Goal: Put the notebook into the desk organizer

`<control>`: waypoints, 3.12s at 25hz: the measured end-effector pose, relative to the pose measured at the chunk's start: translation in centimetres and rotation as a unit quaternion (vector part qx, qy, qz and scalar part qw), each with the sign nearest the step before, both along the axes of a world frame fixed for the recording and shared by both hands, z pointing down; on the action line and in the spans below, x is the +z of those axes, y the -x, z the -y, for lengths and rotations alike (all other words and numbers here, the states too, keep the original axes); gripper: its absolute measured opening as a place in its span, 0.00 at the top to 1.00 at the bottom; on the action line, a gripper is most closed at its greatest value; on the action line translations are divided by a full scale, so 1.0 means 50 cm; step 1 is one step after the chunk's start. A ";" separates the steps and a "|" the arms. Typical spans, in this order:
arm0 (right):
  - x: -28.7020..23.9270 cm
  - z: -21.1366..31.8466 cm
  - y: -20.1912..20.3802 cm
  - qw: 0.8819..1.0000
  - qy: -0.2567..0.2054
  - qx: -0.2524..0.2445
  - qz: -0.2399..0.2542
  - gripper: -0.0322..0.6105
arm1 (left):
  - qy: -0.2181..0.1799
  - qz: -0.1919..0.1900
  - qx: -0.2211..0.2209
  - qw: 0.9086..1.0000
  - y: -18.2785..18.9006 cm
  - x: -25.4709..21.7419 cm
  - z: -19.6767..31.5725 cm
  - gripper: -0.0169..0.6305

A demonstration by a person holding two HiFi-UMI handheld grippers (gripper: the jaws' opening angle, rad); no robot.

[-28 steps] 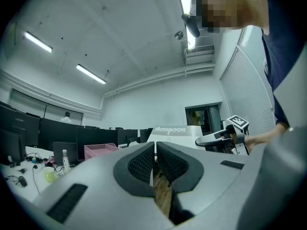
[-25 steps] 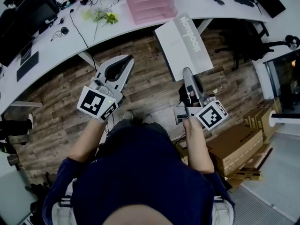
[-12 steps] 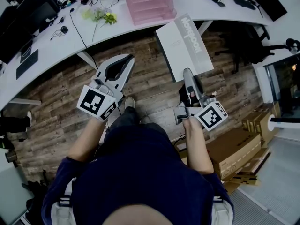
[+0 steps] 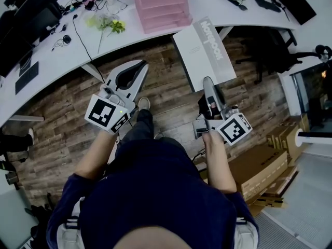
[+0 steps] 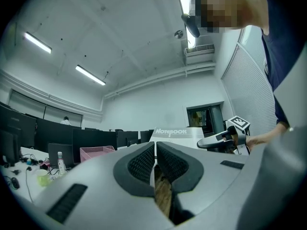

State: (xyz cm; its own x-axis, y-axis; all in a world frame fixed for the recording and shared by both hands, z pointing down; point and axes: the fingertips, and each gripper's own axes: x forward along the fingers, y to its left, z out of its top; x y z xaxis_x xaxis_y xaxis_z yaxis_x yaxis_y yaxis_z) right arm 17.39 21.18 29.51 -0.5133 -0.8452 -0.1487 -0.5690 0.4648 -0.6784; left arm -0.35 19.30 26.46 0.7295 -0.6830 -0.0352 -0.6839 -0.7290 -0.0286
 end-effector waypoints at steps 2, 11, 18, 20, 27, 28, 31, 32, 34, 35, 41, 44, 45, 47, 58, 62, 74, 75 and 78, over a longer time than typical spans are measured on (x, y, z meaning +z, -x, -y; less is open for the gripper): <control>0.006 0.022 0.002 1.000 0.003 -0.001 -0.001 0.93 | 0.003 -0.003 -0.001 1.000 0.004 0.007 0.023 0.91; 0.030 0.164 0.028 1.000 0.022 -0.004 -0.009 0.93 | 0.022 -0.010 -0.009 1.000 0.039 0.038 0.160 0.91; 0.057 0.278 0.062 0.999 0.038 -0.004 -0.011 0.93 | 0.037 -0.010 -0.009 0.999 0.069 0.063 0.273 0.91; 0.061 0.306 0.073 0.999 0.042 -0.004 -0.012 0.93 | 0.041 -0.009 -0.006 0.999 0.079 0.069 0.302 0.91; 0.059 0.406 0.109 0.999 0.048 0.005 -0.014 0.93 | 0.048 -0.012 0.006 0.999 0.110 0.071 0.413 0.91; 0.060 0.418 0.114 0.999 0.049 0.007 -0.015 0.93 | 0.048 -0.013 0.008 0.999 0.115 0.071 0.428 0.91; 0.063 0.452 0.130 0.998 0.055 0.014 -0.017 0.93 | 0.051 -0.017 0.014 0.998 0.130 0.074 0.469 0.91; 0.063 0.462 0.134 0.998 0.057 0.016 -0.019 0.93 | 0.053 -0.019 0.015 0.998 0.135 0.075 0.481 0.91; 0.061 0.480 0.141 0.998 0.059 0.020 -0.024 0.93 | 0.054 -0.022 0.019 0.998 0.142 0.075 0.503 0.91; 0.059 0.489 0.144 0.998 0.059 0.023 -0.026 0.93 | 0.055 -0.024 0.020 0.998 0.146 0.075 0.513 0.91; 0.055 0.541 0.171 0.997 0.062 0.031 -0.032 0.93 | 0.058 -0.030 0.026 0.998 0.176 0.078 0.569 0.91; 0.055 0.566 0.184 0.997 0.060 0.031 -0.035 0.93 | 0.058 -0.032 0.025 0.998 0.190 0.083 0.593 0.91; 0.056 0.573 0.187 0.997 0.060 0.032 -0.036 0.93 | 0.058 -0.031 0.025 0.997 0.194 0.085 0.600 0.91; 0.058 0.587 0.190 0.997 0.060 0.033 -0.037 0.93 | 0.059 -0.030 0.024 0.997 0.200 0.087 0.612 0.91; 0.044 0.649 0.193 0.997 0.045 0.041 -0.047 0.93 | 0.055 -0.024 0.028 0.998 0.206 0.081 0.665 0.91; 0.042 0.672 0.187 0.997 0.043 0.043 -0.051 0.93 | 0.054 -0.023 0.027 0.998 0.204 0.080 0.683 0.91; 0.059 0.752 0.163 0.997 0.051 0.028 -0.048 0.93 | 0.060 -0.021 0.011 0.998 0.174 0.088 0.752 0.91; 0.063 0.760 0.159 0.997 0.053 0.027 -0.047 0.93 | 0.061 -0.020 0.009 0.998 0.170 0.091 0.760 0.91; 0.077 0.785 0.144 0.997 0.057 0.025 -0.046 0.93 | 0.065 -0.017 0.004 0.998 0.154 0.098 0.782 0.91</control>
